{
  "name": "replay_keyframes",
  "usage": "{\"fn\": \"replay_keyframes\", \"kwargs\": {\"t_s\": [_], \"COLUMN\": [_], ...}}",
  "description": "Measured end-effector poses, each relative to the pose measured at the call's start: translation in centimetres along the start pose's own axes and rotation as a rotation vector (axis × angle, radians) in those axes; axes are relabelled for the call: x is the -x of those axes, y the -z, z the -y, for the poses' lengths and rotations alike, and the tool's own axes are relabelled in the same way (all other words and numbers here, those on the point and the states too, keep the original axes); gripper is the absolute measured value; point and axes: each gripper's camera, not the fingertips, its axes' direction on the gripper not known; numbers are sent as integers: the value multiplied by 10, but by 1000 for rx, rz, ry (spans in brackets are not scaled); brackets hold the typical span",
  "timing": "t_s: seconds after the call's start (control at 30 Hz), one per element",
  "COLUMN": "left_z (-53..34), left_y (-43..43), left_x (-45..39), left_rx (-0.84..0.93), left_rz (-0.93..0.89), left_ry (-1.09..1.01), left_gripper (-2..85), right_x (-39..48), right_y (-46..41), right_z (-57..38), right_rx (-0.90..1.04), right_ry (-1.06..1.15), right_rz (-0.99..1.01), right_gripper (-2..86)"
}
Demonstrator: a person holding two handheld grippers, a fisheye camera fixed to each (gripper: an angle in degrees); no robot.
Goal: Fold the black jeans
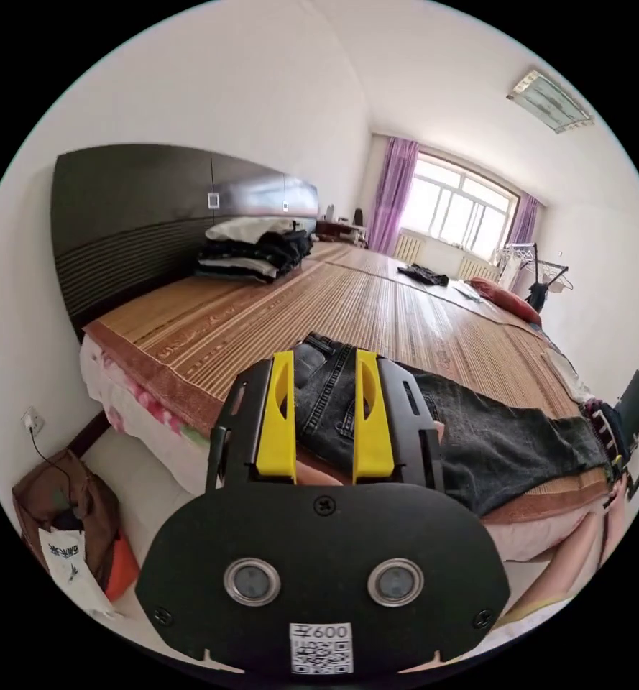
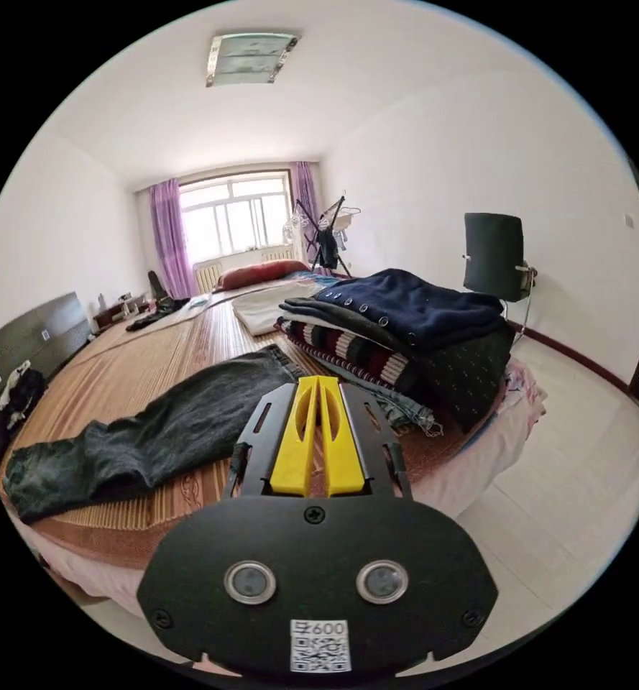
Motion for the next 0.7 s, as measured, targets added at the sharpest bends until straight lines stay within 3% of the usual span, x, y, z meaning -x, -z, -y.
{"fn": "replay_keyframes", "kwargs": {"t_s": [0.07, 0.13, 0.33, 0.43, 0.63, 0.7], "left_z": [44, 84, 153, 176, 195, 200], "left_y": [-28, -53, -65, -76, -32, -21], "left_x": [27, 55, 78, 84, 106, 112], "left_rx": [120, 211, 294, 400, 284, 278], "left_rz": [-23, -16, 40, -3, 148, 117], "left_ry": [-11, 14, -65, -109, -108, -138], "left_gripper": [82, 89, 119, 110, 33, 22], "right_x": [-30, -48, -89, -123, -173, -180], "right_y": [-36, -53, -61, -63, -59, -54], "right_z": [1, -9, -46, -52, -57, -52], "right_rx": [188, 235, 113, 99, 32, 3], "right_ry": [-62, -74, -14, -93, -206, -190], "right_rz": [-13, -28, -62, -19, -24, -43], "right_gripper": [-8, -9, -8, -8, -9, -9]}}
